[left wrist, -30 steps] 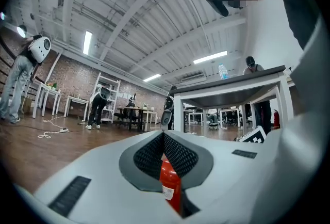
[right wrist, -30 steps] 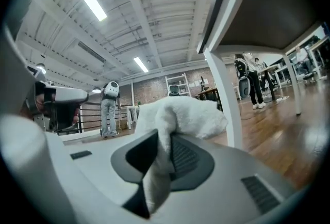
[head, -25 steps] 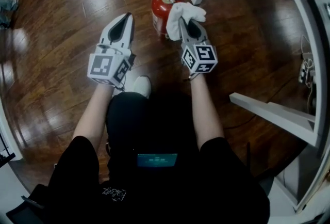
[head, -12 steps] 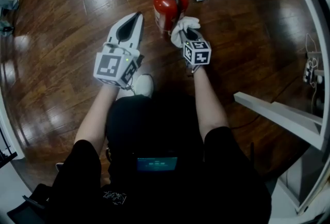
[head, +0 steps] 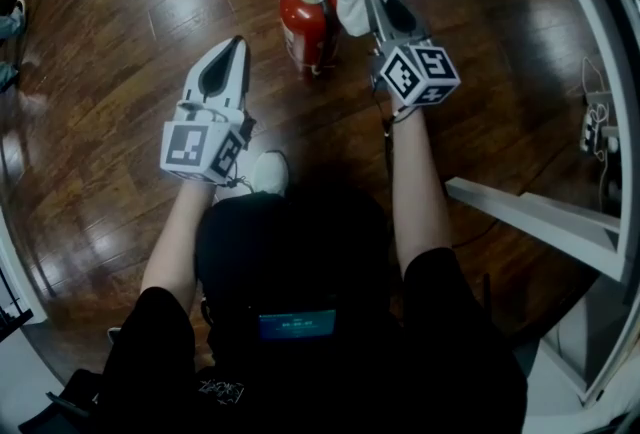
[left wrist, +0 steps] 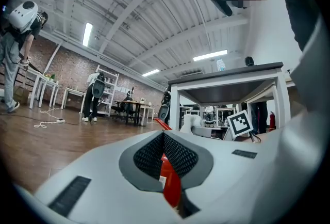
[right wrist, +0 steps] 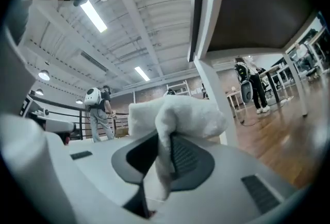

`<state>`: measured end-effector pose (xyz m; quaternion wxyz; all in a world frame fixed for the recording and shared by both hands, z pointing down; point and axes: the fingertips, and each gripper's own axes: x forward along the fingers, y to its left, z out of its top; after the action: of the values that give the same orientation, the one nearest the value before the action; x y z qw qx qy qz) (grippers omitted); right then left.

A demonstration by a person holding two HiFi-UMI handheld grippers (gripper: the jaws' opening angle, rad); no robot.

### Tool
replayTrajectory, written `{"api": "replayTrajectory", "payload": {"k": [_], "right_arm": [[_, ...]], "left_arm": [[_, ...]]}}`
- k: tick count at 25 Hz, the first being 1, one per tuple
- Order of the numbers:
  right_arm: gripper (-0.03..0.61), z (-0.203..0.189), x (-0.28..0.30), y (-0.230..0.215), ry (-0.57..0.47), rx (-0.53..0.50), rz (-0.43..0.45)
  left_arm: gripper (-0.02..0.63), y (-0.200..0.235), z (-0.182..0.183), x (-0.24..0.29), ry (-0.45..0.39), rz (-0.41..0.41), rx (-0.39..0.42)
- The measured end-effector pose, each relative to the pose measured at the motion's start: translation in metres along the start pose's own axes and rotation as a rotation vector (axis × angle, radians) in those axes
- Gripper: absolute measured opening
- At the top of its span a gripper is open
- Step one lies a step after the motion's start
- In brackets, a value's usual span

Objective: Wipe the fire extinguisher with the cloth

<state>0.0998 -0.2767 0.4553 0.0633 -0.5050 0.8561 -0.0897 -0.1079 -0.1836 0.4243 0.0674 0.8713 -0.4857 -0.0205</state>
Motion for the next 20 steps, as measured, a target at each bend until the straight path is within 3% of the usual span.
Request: {"api": "replayTrajectory", "payload": {"k": [4,8,17,20], "right_arm": [[0.074,-0.031,0.025,0.003,0.106,-0.06,0.015],[0.071,-0.072,0.027,-0.025,0.145,0.016,-0.063],[0.066,-0.23,-0.001,-0.046,0.48,0.047,-0.178],[0.067,-0.254,-0.014,-0.038,0.549,0.036,-0.164]], "left_arm": [[0.0,0.0,-0.003,0.001,0.01,0.0,0.003],[0.0,0.003,-0.004,0.002,0.012,-0.004,0.01],[0.0,0.005,-0.007,-0.002,0.026,0.004,0.02],[-0.001,0.001,-0.004,-0.003,0.018,-0.001,0.014]]}}
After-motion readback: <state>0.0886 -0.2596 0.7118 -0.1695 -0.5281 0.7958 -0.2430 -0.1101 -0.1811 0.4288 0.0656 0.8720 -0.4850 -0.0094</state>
